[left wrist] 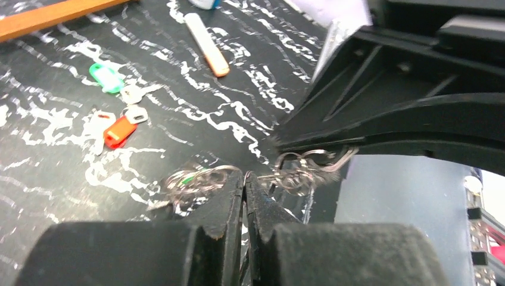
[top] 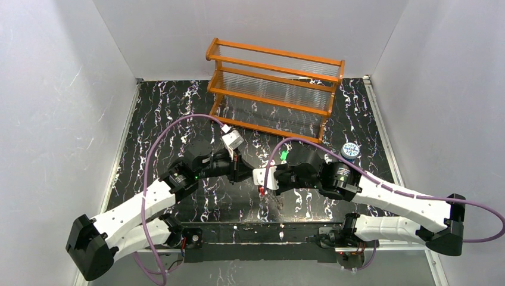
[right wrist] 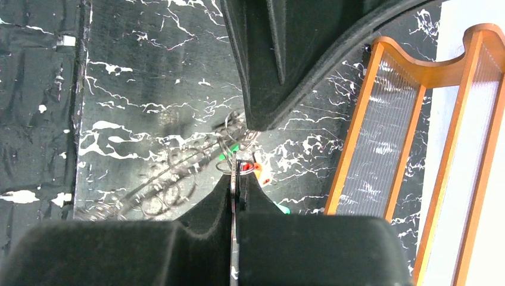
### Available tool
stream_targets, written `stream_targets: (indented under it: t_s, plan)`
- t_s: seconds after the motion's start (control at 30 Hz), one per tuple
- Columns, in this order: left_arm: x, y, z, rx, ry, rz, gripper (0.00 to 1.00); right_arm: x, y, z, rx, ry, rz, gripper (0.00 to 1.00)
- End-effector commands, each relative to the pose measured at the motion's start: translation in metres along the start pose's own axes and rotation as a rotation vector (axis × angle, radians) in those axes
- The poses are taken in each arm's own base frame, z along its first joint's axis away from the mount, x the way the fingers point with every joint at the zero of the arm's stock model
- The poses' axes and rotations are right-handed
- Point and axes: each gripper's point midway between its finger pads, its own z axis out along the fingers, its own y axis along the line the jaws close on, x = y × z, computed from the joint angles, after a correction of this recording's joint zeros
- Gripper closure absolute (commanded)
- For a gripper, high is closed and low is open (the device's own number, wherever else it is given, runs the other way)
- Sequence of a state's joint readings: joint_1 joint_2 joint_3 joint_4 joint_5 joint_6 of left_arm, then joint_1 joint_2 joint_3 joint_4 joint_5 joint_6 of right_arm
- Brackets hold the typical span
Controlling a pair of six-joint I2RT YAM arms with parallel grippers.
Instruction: Remove the keys from the keyring
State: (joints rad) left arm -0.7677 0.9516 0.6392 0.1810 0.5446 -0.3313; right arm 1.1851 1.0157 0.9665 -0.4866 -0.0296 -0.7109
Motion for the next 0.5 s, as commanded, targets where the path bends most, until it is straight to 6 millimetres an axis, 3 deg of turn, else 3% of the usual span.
stream_targets:
  t_s: [0.0, 0.13, 0.33, 0.47]
  plan:
    - [0.002, 0.025, -0.012, -0.175, 0.01, -0.014, 0.96, -0.026, -0.017, -0.008, 0.071, -0.097, -0.007, 0.99]
    - [-0.002, 0.026, -0.016, -0.195, -0.002, -0.011, 0.89, -0.025, -0.017, -0.008, 0.07, -0.097, -0.005, 0.99]
    - [-0.014, -0.004, -0.017, -0.037, -0.061, 0.034, 0.78, -0.026, -0.017, -0.008, 0.068, -0.097, -0.004, 0.99]
    - [-0.024, -0.025, -0.018, 0.072, -0.107, 0.046, 0.77, -0.027, -0.017, -0.008, 0.066, -0.099, -0.003, 0.99]
